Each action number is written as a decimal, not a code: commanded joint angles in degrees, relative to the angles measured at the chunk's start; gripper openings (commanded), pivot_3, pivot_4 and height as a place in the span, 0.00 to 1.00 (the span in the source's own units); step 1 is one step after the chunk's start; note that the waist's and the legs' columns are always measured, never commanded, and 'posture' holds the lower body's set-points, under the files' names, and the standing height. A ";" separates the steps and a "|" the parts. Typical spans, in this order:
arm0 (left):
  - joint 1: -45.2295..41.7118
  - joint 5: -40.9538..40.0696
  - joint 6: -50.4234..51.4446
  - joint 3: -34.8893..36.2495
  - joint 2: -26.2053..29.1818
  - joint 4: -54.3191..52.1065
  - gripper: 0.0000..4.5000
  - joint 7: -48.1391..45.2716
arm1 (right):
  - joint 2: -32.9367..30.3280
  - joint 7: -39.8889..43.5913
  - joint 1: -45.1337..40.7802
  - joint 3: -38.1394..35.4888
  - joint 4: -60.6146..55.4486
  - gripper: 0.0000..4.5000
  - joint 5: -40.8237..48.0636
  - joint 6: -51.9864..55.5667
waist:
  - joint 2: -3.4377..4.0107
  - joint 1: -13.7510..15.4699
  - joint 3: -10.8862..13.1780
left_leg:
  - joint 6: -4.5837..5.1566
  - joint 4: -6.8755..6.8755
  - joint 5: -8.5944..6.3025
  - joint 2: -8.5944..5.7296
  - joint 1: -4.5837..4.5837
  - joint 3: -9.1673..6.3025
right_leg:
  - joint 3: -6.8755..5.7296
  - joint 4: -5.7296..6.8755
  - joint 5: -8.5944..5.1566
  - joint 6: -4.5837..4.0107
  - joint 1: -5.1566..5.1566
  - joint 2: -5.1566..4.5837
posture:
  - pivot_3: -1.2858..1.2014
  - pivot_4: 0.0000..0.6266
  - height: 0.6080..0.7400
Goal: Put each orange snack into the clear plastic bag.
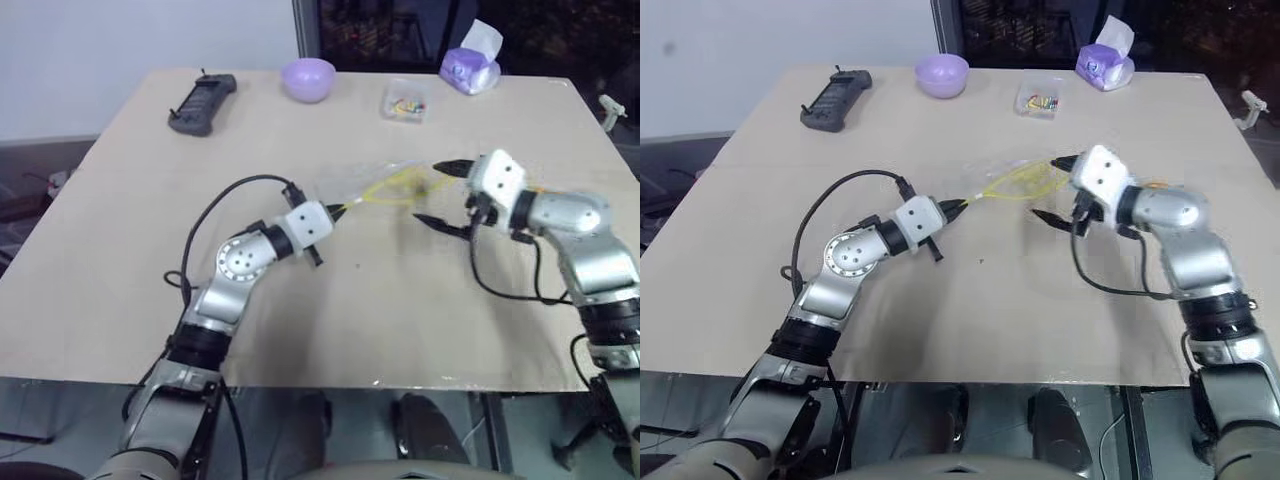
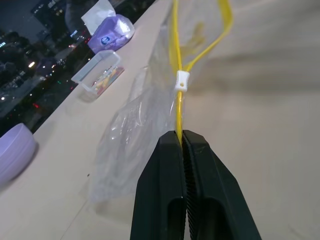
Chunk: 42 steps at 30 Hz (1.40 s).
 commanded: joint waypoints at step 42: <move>-1.18 0.90 0.19 -0.84 -1.34 -1.85 0.00 0.79 | 0.53 -0.87 4.78 -18.37 4.42 0.01 24.17 26.39 | 0.10 0.06 0.01 | 0.01 0.00 0.00 -0.02 -0.05 0.08 | 0.05 -0.05 0.00 0.01 0.00 -0.03 | 0.52 0.24 1.00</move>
